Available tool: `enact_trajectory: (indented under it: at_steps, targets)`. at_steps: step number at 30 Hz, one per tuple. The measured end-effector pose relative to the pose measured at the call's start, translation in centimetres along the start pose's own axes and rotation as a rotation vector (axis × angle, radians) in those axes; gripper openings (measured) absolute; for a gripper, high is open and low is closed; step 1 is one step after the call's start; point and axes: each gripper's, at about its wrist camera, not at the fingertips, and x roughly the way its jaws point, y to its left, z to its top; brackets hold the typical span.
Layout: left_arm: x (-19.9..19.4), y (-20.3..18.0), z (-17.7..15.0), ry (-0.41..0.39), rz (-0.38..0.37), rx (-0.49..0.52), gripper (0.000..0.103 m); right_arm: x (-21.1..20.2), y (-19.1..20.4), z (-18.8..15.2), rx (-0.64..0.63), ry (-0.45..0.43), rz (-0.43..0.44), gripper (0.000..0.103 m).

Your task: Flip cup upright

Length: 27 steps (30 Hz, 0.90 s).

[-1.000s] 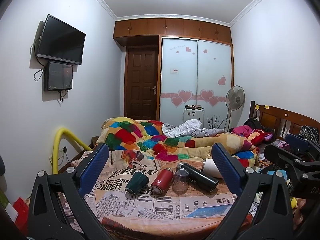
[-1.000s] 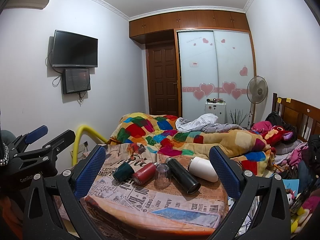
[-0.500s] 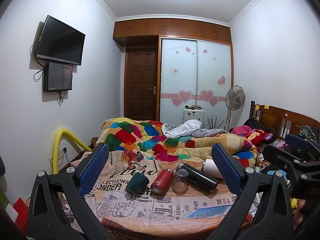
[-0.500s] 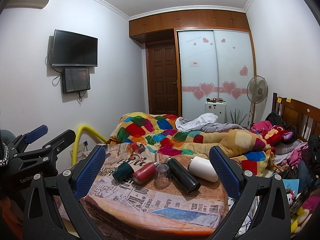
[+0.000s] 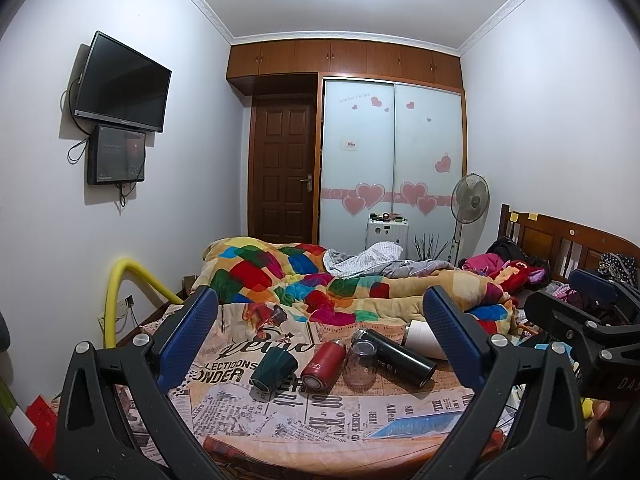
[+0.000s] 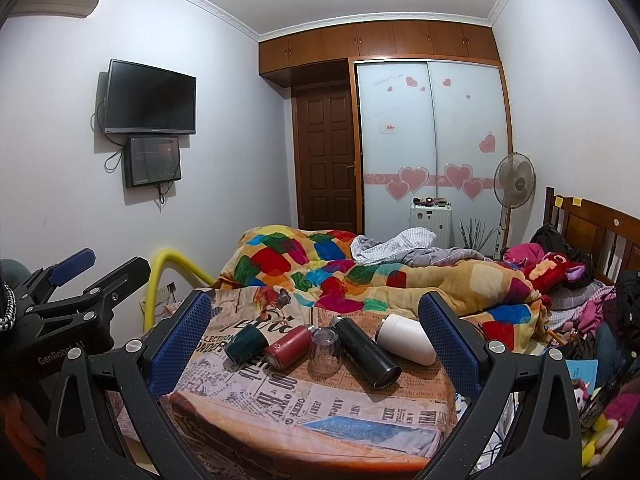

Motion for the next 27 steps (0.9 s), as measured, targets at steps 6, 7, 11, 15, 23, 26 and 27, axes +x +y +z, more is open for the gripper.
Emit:
enact_trajectory:
  at_steps: [6,7,11,15,23,26,27]
  targets:
    - [-0.1,0.0,0.0,-0.001,0.001,0.001,0.103,0.0,0.0,0.0,-0.001,0.000,0.001,0.103]
    - [0.0,0.0,0.0,-0.001,0.001,0.000,0.103,0.0,-0.1,0.0,-0.001,0.000,0.001,0.103]
    - [0.0,0.0,-0.1,-0.001,0.001,0.001,0.103,-0.1,0.1,0.0,-0.001,0.000,0.001,0.103]
    - [-0.2,0.0,0.1,-0.001,0.002,0.000,0.103,-0.1,0.1,-0.1,-0.002,0.000,0.001,0.103]
    - [0.7,0.5,0.3,0.018,0.008,-0.009,0.103,0.3,-0.1,0.6,-0.008,0.017,-0.001,0.103]
    - [1.7,0.9,-0.1,0.036,0.013,-0.016,0.103,0.9,-0.3,0.4,-0.008,0.031,-0.003,0.103]
    - [2.3,1.2,-0.3,0.047,0.014,-0.021,0.103,1.3,-0.4,0.3,-0.007,0.037,-0.004,0.103]
